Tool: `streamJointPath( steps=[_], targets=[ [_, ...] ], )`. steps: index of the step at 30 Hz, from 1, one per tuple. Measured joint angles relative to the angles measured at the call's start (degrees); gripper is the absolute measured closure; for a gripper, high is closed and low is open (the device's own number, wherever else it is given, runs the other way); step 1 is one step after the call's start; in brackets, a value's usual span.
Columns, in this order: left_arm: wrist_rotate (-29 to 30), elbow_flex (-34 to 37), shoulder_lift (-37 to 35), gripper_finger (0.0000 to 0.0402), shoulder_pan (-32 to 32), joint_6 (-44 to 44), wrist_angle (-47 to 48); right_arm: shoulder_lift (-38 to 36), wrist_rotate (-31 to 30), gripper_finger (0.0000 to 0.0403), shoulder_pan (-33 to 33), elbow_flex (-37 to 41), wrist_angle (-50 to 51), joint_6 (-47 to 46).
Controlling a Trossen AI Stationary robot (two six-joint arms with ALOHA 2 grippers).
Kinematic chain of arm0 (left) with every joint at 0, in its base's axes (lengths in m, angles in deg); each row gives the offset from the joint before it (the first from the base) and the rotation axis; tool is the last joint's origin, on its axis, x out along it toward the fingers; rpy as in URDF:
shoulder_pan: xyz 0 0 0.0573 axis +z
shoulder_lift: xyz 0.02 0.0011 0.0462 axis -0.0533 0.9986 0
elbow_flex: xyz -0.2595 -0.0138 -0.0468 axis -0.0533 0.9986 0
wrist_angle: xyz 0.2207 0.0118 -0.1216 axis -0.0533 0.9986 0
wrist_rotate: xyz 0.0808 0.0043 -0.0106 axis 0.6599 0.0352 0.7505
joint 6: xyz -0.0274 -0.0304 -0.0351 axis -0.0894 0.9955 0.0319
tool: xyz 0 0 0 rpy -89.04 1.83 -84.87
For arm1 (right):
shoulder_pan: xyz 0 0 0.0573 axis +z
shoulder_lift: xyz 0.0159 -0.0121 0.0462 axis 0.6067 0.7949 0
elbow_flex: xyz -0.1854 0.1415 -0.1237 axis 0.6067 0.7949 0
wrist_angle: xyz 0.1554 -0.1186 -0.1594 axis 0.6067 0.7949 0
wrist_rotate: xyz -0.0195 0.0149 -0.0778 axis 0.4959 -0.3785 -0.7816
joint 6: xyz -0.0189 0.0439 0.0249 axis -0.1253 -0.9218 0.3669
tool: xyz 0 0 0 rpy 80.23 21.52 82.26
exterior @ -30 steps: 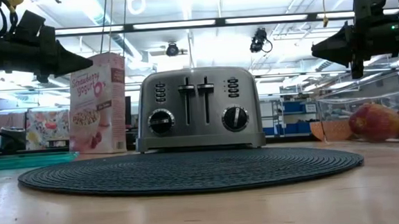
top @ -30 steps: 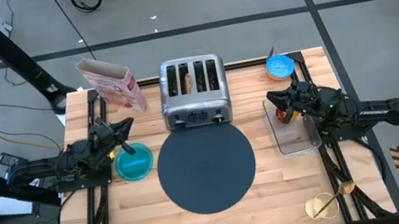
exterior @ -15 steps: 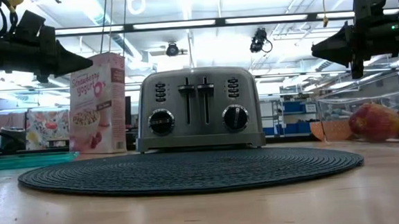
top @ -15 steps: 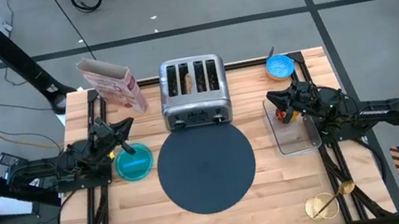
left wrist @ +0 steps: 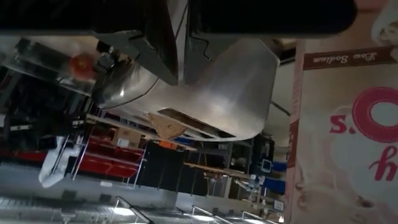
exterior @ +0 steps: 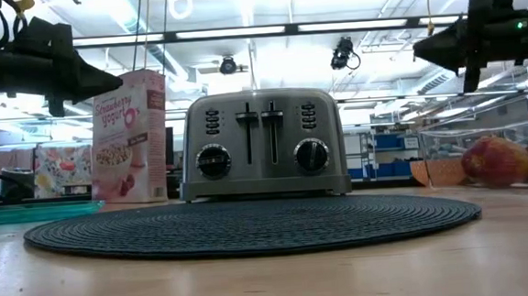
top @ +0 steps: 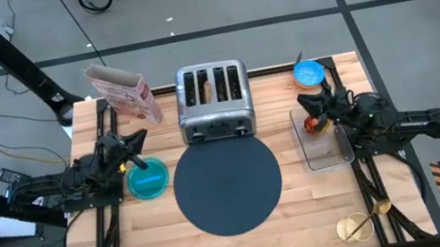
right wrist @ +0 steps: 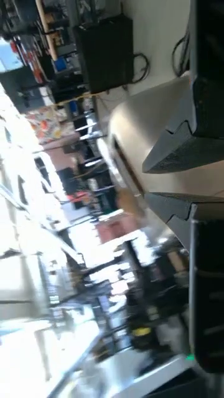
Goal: Arrange a breakfast setting
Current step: Put the blue plate on the blue table mat
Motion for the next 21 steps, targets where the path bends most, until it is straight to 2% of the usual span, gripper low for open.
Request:
streamJointPath(
  steps=[2,5,9,12,16,21],
  targets=[
    [0.0,0.0,0.0,0.0367,0.0,0.3,-2.0,0.0,-1.1,0.0332,0.0,0.0,-3.3,-3.0],
    [-0.7,0.0,0.0,0.0367,0.0,0.1,-4.0,0.0,-1.3,0.0332,0.0,0.0,-4.6,-2.6],
    [-11.8,0.0,0.0,0.0367,0.0,-0.1,-6.2,1.2,1.8,0.0332,0.0,0.0,-3.5,-1.0],
    [-18.7,-0.1,1.4,0.0367,-0.1,1.4,-6.4,3.1,8.4,0.0332,0.4,0.0,-4.4,-1.5],
    [-21.8,-3.8,7.3,0.0367,-1.1,1.2,-6.5,6.7,14.8,0.0332,1.8,-1.0,-6.4,-3.2],
    [-22.1,-11.4,18.5,0.0367,-2.4,-2.6,-6.4,14.0,16.0,0.0332,4.7,-7.2,-6.6,-0.1]
  ],
)
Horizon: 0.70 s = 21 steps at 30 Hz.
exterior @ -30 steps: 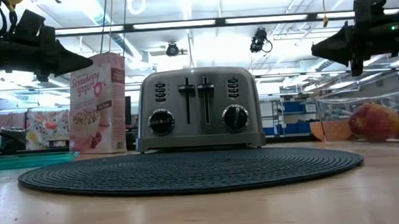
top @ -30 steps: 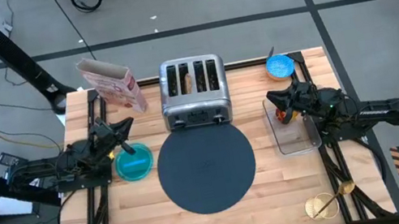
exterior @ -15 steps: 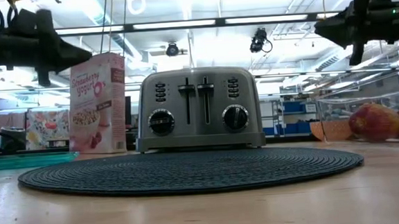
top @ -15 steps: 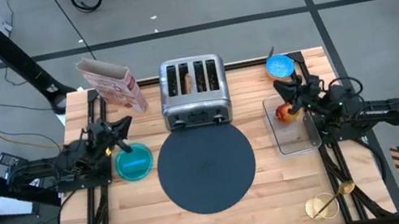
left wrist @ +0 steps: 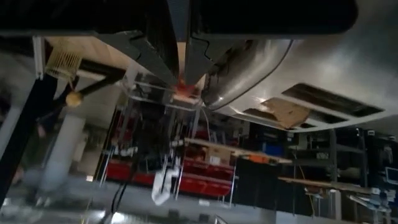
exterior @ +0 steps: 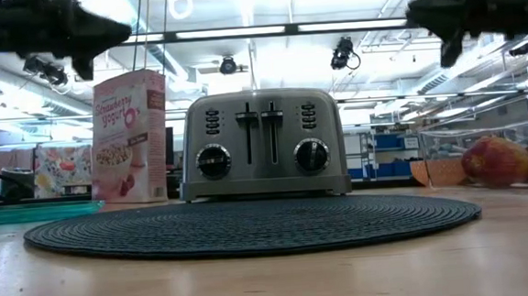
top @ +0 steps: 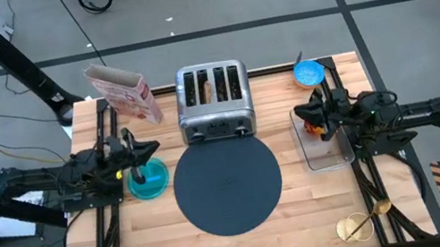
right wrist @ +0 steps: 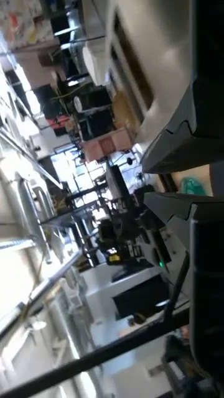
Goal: Arrange a breakfast setting
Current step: Put the blue plate on the blue table mat
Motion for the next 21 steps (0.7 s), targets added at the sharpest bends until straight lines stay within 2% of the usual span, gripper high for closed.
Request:
streamJointPath(
  steps=[6,10,15,21],
  targets=[
    [0.0,-8.8,10.7,0.0367,-0.2,-2.2,0.5,12.6,0.0,0.0332,3.7,-11.6,0.0,4.5],
    [0.0,-16.6,16.6,0.0367,-0.2,-2.4,3.7,21.8,0.4,0.0332,6.0,-19.5,-0.4,1.3],
    [-0.1,-26.8,21.5,0.0367,-0.6,0.0,14.0,29.4,0.5,0.0332,6.7,-27.2,-5.8,-3.2],
    [-0.3,-39.4,26.6,0.0370,-4.5,6.6,35.3,35.0,1.3,0.0332,6.8,-33.2,-10.7,-9.6]
  ],
)
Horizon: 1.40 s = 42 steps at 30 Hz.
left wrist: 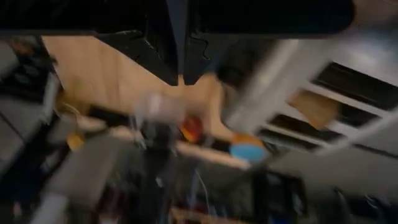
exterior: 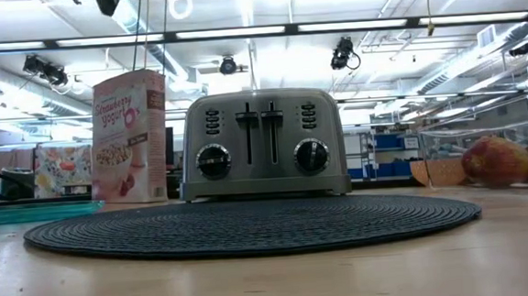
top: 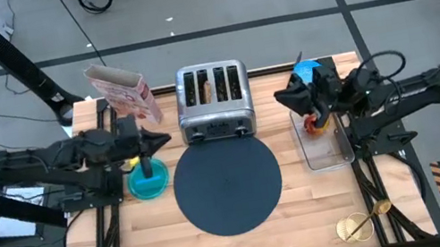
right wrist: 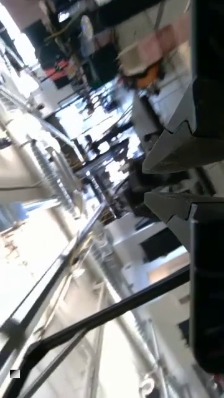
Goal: Arrange a breakfast setting
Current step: Put the blue plate on the blue table mat
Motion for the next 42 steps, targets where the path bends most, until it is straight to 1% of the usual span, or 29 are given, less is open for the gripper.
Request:
streamJointPath(
  steps=[3,7,12,16,18,20,22,24,27,32,34,37,42],
  targets=[
    [-0.1,-3.4,3.3,0.0384,-5.3,2.7,4.4,3.4,0.2,0.0332,1.7,-3.0,0.4,4.1],
    [0.2,-4.3,7.6,0.0396,-13.1,9.1,6.2,8.0,-4.5,0.0332,6.4,-8.1,2.5,12.5],
    [5.2,-4.3,13.1,0.0396,-21.2,19.5,12.9,12.1,-17.1,0.0332,12.5,-14.2,14.2,18.6],
    [7.1,-4.3,17.7,0.0396,-24.3,25.0,17.7,14.2,-27.2,0.0332,16.1,-16.6,22.9,17.4],
    [7.9,-4.3,19.8,0.0396,-24.5,27.8,21.1,15.0,-31.2,0.0329,17.0,-16.7,25.7,15.8],
    [8.7,-4.3,21.6,0.0394,-23.5,31.9,24.6,15.3,-33.5,0.0322,17.3,-16.7,28.7,13.3],
    [8.7,-4.3,23.2,0.0385,-21.7,37.0,28.2,15.9,-34.1,0.0309,17.2,-16.7,31.1,9.6],
    [7.1,-4.3,24.7,0.0368,-19.5,40.6,31.2,16.5,-34.2,0.0293,17.1,-16.5,34.4,6.8],
    [4.3,-4.3,27.6,0.0333,-16.9,41.1,32.1,17.3,-33.9,0.0266,17.1,-16.5,37.1,4.7],
    [3.9,-4.3,33.1,0.0272,-14.0,41.2,32.1,18.3,-34.1,0.0234,17.1,-16.5,37.2,5.1],
    [3.8,-4.3,35.2,0.0252,-13.4,41.3,32.5,18.3,-34.4,0.0231,17.1,-16.5,37.2,5.3],
    [1.9,-4.3,38.5,0.0232,-13.1,43.9,33.2,18.4,-34.5,0.0230,16.9,-16.5,37.4,5.9],
    [-0.3,-4.3,43.1,0.0214,-14.3,47.6,35.9,18.4,-34.4,0.0231,15.8,-16.5,37.8,7.2]
  ],
)
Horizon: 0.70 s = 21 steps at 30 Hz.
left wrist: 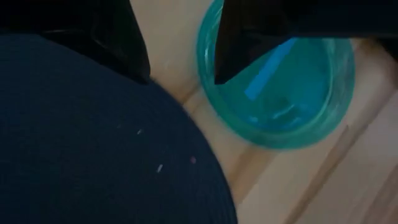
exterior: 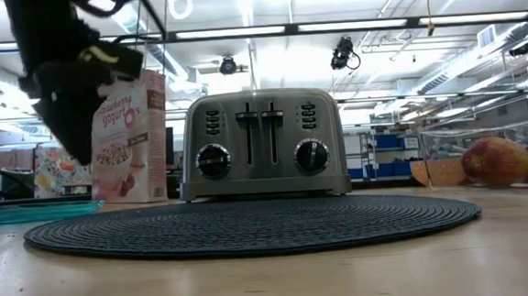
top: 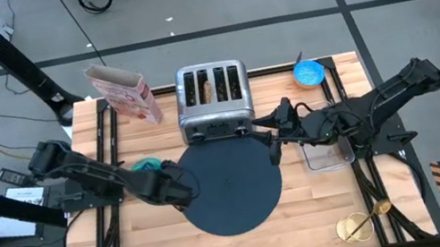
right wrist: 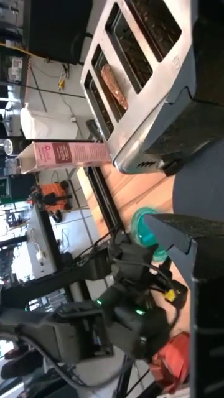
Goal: Arrange a breakfast setting
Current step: Put the blue plate on the blue table mat
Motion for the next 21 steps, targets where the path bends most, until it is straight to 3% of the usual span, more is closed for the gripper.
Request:
streamJointPath(
  steps=[10,21],
  targets=[
    [-3.2,5.5,3.9,0.0212,-4.2,8.5,-5.3,0.0,1.8,0.0231,-3.2,0.0,0.0,1.2],
    [-1.6,5.4,6.2,0.0212,-2.0,6.2,-3.7,0.0,4.6,0.0231,-4.8,0.0,0.0,1.2]
  ],
)
